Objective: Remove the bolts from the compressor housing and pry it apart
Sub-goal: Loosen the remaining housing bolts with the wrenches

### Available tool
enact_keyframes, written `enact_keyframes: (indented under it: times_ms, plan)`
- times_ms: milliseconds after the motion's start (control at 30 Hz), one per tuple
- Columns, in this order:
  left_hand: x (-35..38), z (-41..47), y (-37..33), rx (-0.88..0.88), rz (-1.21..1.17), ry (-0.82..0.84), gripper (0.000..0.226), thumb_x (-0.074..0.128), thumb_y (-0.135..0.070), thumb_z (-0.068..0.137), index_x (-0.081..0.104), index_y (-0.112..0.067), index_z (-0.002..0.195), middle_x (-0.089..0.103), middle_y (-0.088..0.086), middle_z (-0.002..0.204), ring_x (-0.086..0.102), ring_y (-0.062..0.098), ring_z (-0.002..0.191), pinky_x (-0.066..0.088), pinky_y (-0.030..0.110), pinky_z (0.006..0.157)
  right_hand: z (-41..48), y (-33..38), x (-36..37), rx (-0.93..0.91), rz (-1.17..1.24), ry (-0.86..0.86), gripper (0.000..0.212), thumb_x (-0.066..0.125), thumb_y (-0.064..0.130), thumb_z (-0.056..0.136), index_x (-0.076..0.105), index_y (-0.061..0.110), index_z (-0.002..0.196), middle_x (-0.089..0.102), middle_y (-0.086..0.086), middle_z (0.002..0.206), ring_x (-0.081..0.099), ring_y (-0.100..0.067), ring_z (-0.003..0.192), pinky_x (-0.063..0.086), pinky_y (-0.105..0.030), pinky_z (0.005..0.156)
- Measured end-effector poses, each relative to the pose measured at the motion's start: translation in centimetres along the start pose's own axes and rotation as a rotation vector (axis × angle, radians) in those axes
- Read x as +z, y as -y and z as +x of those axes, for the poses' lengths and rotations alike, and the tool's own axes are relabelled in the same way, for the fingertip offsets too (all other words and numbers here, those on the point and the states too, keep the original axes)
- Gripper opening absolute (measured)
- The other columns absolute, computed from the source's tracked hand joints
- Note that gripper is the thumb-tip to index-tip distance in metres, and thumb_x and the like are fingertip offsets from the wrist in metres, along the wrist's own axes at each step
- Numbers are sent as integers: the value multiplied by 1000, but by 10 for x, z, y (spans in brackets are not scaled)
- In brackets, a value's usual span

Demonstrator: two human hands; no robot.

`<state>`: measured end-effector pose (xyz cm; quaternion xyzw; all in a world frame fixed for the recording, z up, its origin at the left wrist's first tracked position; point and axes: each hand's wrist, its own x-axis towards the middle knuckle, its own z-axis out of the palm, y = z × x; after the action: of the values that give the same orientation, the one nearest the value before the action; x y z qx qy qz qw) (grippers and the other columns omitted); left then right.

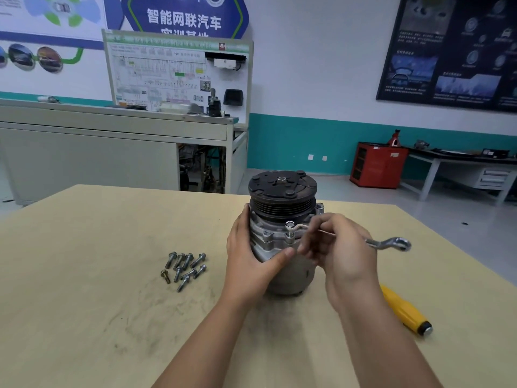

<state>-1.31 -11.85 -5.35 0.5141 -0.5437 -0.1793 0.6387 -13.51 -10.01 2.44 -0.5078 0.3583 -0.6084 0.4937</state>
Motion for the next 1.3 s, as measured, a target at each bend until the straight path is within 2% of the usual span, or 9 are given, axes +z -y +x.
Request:
enact_keyframes:
  times_ms: [233,367,533,633,733,900,1000,1133,1300]
  plan:
    - [-1,0,-1,14,3,-4,99,68,-62,57,19,-45,141,31,-15,147,28,6,139,30,39,115,29,14,-10,291,69,186,27,26,11,80,36,12,55,33,-6,36,24,-13,31,18,-15,35]
    - [-1,-1,-2,8,7,-2,99,68,-62,57,17,-46,140,30,-15,147,27,7,140,30,41,115,36,18,-10,359,153,256,13,32,15,64,34,12,52,29,-5,35,20,-12,28,16,-11,34]
    - [-1,0,-2,18,10,-3,102,68,-62,57,21,-40,145,32,-12,148,29,8,139,31,43,114,37,12,-13,291,337,257,15,35,15,64,42,10,51,30,-3,36,22,-11,30,17,-14,34]
    - [-1,-1,-2,24,6,-1,96,68,-62,58,19,-49,140,32,-15,147,29,7,138,32,42,114,31,11,-15,204,418,247,17,36,12,69,48,6,57,33,-5,39,26,-12,33,21,-15,36]
    - [-1,-1,-2,23,-1,-6,96,69,-61,58,19,-49,139,32,-15,147,29,7,139,32,43,114,20,7,-14,72,375,215,29,30,4,83,51,5,63,41,-6,44,36,-13,39,29,-20,39]
    - [-1,-1,-1,13,6,-2,101,76,-54,61,21,-41,145,34,-12,146,30,9,138,33,44,113,-7,-6,2,-131,217,125,45,33,-6,86,59,16,56,53,-5,52,52,-12,52,41,-20,47]
    - [-1,-2,-1,-2,-3,5,102,69,-59,55,20,-44,143,33,-12,147,30,8,138,33,43,113,-16,-12,9,-137,147,71,44,35,-6,86,58,18,58,56,-4,55,54,-13,56,42,-23,52]
    - [-1,-2,0,-13,-13,6,102,64,-54,52,18,-46,143,33,-14,146,29,6,138,31,42,114,-22,-14,13,-101,159,30,39,33,-6,86,56,14,61,55,-6,53,49,-13,51,37,-20,44]
    - [1,-3,1,-95,-64,-11,125,69,-54,47,-5,-46,146,24,-15,150,25,9,142,29,43,116,-25,-13,17,-89,118,-17,48,36,-4,86,60,21,54,54,-7,50,47,-13,46,33,-19,39]
